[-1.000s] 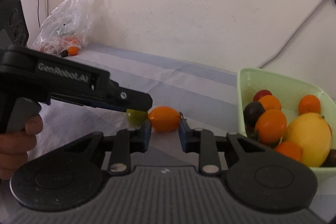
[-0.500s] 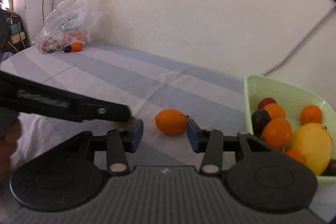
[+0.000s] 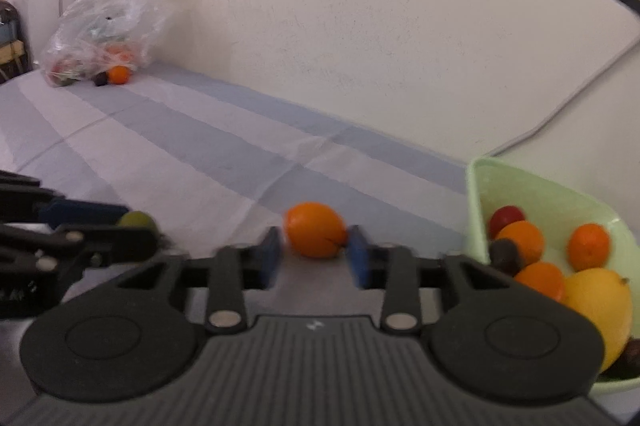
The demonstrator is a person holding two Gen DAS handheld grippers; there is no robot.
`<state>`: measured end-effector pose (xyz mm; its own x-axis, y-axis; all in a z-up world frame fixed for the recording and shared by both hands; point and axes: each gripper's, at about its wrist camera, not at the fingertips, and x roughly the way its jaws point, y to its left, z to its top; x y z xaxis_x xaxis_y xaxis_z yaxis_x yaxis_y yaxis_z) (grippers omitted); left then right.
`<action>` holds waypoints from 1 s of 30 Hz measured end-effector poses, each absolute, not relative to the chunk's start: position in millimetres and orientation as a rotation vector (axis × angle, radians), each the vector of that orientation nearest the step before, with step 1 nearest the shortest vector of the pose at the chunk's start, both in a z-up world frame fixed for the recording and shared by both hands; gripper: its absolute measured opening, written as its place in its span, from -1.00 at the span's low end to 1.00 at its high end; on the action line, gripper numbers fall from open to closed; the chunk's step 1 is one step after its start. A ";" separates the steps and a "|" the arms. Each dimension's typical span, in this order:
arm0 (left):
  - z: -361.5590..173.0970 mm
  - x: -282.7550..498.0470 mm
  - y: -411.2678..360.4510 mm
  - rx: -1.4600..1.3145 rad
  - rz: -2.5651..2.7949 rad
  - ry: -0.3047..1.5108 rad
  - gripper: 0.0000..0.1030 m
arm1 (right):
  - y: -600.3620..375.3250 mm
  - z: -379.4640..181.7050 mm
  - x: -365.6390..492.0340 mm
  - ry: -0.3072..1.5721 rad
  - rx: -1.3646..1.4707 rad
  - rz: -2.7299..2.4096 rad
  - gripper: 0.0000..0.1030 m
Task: Organize fruits
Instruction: 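Grasp a green tomato with the left tool while the right tool grasps an orange tomato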
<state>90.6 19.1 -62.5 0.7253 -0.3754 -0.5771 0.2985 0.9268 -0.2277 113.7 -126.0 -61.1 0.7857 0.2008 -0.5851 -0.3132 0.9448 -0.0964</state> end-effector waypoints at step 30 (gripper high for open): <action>-61.1 17.0 -42.8 0.018 -0.608 0.676 -0.33 | -209.1 -56.3 -28.7 0.573 -0.069 0.277 -0.04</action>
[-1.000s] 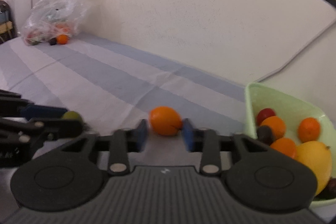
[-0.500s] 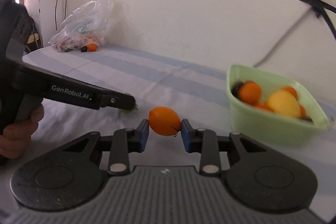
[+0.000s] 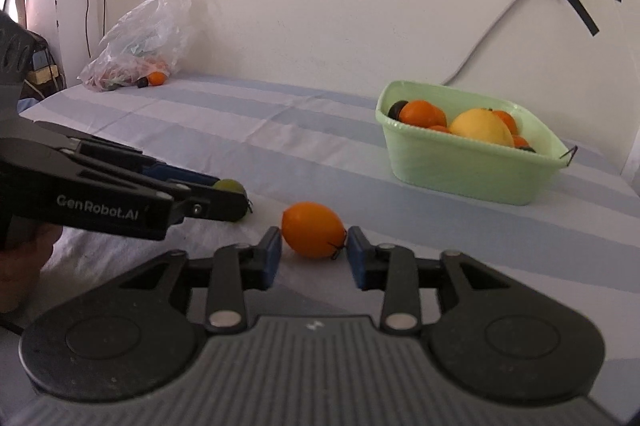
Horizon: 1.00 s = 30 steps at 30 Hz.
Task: Organize fruits
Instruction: 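Grasp a green tomato with the left tool while the right tool grasps an orange tomato, then carry the green tomato and orange tomato into the green bin and open both tools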
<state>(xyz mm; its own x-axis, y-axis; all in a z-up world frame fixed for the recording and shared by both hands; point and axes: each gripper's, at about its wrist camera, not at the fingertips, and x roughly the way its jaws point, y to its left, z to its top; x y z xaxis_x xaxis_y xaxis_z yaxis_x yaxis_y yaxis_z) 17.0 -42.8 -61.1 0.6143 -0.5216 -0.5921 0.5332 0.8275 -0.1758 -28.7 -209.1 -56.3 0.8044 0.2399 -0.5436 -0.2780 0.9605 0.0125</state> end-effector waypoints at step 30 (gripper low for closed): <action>-22.8 167.5 -180.2 0.005 -0.674 0.713 -0.45 | -318.4 -34.1 74.5 0.414 0.105 0.033 -0.21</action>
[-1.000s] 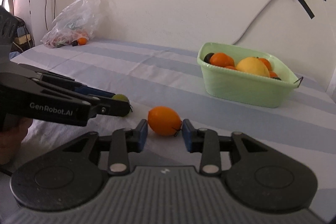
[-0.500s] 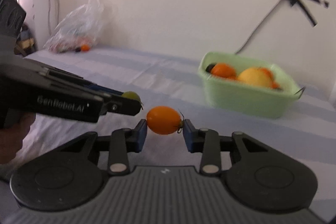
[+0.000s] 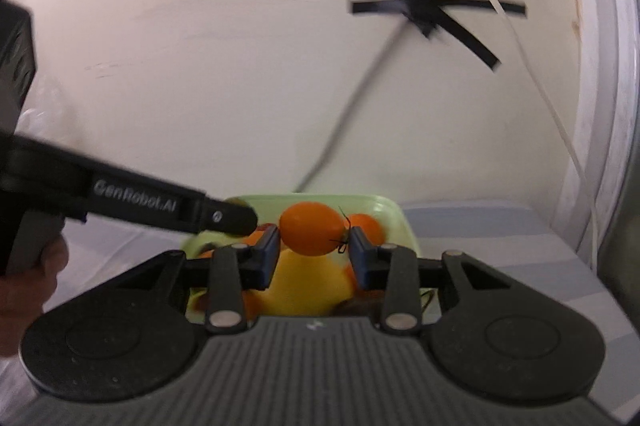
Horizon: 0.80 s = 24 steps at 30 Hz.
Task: Organize fruits
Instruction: 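Carry the green tomato and orange tomato into the green bin and open both tools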
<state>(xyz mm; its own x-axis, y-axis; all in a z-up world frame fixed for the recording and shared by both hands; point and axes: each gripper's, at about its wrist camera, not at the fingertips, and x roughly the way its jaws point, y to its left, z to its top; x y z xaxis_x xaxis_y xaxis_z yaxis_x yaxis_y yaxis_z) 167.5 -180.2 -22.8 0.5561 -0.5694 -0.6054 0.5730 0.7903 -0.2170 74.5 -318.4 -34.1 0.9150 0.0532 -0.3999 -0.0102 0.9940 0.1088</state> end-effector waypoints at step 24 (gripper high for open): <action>-13.4 48.0 -118.0 0.128 -0.362 0.651 -0.04 | -303.8 -31.4 -9.4 0.397 0.369 0.043 0.15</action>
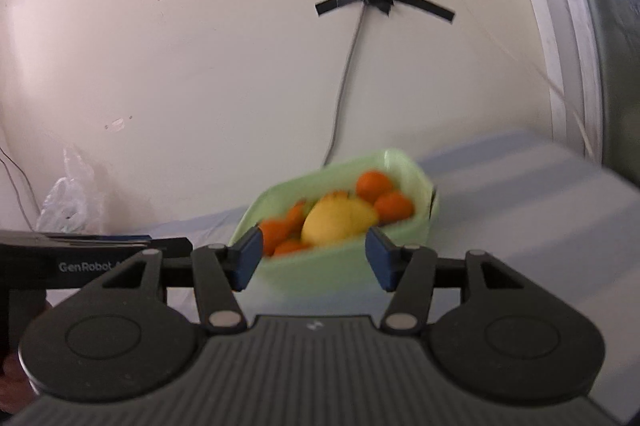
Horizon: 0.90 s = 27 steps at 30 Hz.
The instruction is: Organize fruits
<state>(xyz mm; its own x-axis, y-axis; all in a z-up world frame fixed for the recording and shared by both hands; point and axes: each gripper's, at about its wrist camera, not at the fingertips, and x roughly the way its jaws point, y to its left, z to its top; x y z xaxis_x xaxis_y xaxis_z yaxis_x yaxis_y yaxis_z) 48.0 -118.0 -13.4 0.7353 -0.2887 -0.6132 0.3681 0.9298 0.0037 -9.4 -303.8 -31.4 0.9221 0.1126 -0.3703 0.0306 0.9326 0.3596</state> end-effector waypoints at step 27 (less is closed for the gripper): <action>-40.7 -22.3 -83.5 0.152 -0.236 0.618 0.99 | -276.9 -56.3 -60.2 0.420 0.511 0.057 0.23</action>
<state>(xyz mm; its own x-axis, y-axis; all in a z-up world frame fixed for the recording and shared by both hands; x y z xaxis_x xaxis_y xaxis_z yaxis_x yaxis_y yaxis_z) -22.3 -83.5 -40.7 0.7893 -0.1732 -0.5890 0.2634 0.9621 0.0700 -60.2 -276.9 -56.3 0.9136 0.1564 -0.3754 0.0501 0.8728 0.4856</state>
